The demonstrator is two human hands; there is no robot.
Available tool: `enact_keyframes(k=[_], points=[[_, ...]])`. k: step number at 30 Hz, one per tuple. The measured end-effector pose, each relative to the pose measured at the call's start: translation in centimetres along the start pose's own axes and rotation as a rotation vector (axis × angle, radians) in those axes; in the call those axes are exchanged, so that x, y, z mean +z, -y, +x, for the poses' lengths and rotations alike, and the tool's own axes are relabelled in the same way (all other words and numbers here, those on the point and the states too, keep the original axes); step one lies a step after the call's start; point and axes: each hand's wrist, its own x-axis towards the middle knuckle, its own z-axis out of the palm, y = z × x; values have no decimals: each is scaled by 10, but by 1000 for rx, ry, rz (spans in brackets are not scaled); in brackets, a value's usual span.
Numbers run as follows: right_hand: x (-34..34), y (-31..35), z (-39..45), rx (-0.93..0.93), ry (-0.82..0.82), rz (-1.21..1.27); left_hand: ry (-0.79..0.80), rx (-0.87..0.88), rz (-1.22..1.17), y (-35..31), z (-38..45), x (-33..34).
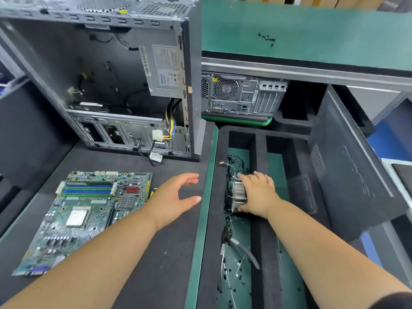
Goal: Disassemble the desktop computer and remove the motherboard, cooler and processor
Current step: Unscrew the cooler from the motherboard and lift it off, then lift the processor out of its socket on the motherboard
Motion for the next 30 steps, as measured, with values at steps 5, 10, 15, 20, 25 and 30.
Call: enact_keyframes(k=[5, 10, 15, 20, 25, 30], points=[[-14, 13, -6, 53, -16, 38, -17, 22, -15, 6, -11, -15], [-32, 54, -22, 75, -254, 193, -26, 45, -46, 19, -25, -38], [-35, 118, -37, -21, -302, 234, -20, 75, -63, 35, -39, -70], [-33, 186, -36, -78, -283, 253, -11, 90, -76, 61, -62, -117], [-36, 256, -27, -106, -286, 288, -38, 56, -62, 102, -82, -171], [-25, 322, -23, -148, -282, 312, -92, -1, -41, 146, -99, -215]])
